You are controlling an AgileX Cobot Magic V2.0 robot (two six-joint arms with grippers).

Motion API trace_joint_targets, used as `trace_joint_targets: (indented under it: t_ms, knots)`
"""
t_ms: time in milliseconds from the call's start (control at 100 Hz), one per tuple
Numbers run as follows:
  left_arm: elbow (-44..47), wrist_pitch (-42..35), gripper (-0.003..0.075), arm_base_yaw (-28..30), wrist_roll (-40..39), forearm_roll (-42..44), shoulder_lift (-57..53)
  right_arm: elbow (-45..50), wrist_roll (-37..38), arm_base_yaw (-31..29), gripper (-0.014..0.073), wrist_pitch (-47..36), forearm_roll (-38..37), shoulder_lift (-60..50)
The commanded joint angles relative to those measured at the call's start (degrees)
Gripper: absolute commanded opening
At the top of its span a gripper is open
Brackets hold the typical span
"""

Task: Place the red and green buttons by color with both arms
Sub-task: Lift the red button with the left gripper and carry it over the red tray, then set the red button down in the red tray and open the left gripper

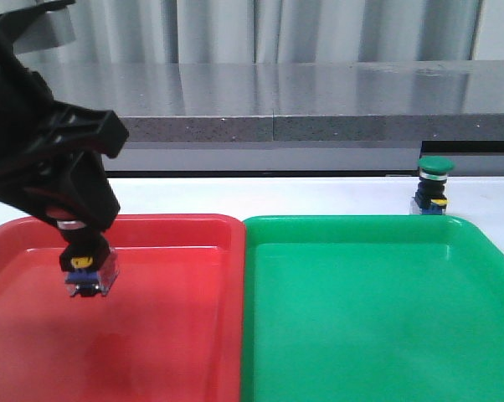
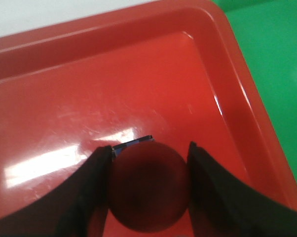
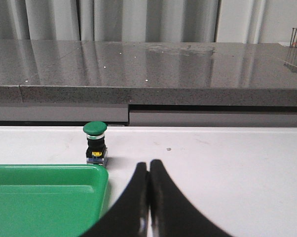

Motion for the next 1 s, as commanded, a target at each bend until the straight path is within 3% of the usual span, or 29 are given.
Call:
trace_joint_targets:
  t_ms: [0,440,910,990]
  knots:
    - [-0.1,-3.43,0.0125,-1.7,-0.79,-0.86,-2.17,-1.12,-0.44,-0.03,-0.0064,-4.22,-0.45,-1.28]
    - [2.27,-4.49,0.0138,-2.4,-0.79,-0.86,-0.43,-1.12,-0.44,-0.03,-0.0064,-4.22,-0.45,-1.28]
    - [2.27,-3.53,0.0467,-2.4,-0.79,-0.86,-0.43,-1.12,-0.44,-0.03,-0.0064,-4.22,-0.45,-1.28]
    - [2.27,-3.31,0.0484,-2.4,-0.79,-0.86,-0.43,-1.12,-0.44,-0.03,-0.0064,-4.22,-0.45,-1.28]
